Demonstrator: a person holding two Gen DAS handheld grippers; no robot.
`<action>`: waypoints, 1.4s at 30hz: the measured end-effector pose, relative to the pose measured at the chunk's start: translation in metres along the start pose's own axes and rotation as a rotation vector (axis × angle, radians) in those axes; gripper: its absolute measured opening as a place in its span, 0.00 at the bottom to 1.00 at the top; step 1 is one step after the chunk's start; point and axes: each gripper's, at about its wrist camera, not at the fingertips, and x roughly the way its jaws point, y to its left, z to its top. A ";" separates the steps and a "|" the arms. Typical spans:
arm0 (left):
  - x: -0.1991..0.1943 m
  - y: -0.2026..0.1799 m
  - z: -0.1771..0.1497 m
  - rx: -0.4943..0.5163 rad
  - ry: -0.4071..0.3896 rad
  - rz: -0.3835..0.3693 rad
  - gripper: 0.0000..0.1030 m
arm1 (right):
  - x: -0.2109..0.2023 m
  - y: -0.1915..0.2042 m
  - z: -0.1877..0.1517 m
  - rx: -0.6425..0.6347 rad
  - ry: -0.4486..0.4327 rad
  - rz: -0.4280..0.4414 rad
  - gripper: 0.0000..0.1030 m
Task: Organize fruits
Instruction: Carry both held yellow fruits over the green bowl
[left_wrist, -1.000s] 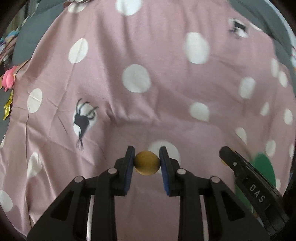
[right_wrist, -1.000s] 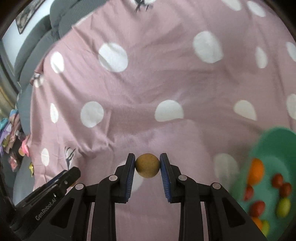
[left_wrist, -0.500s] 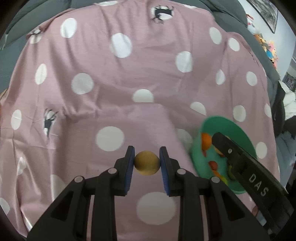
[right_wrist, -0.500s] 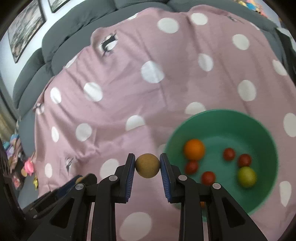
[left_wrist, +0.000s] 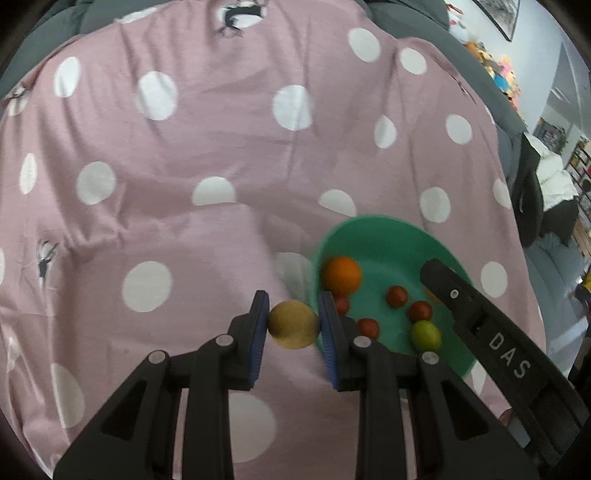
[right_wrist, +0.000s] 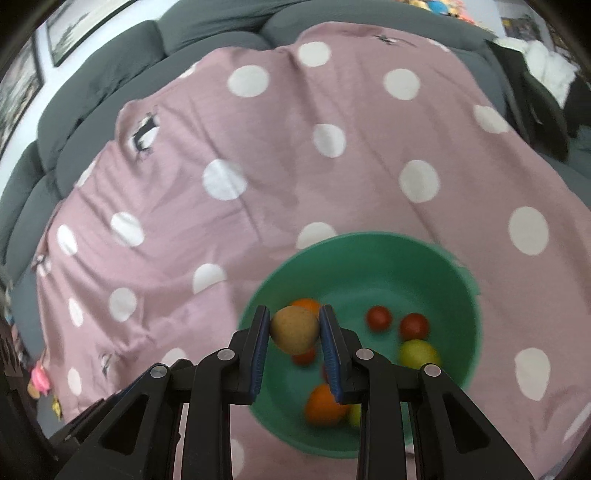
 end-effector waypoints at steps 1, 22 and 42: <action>0.003 -0.004 0.001 0.004 0.005 -0.007 0.26 | -0.001 -0.004 0.001 0.010 -0.005 -0.018 0.29; 0.044 -0.050 -0.010 0.137 0.066 -0.076 0.26 | 0.006 -0.055 0.005 0.126 0.023 -0.173 0.29; 0.058 -0.054 -0.017 0.146 0.098 -0.084 0.27 | 0.021 -0.065 0.000 0.132 0.089 -0.229 0.29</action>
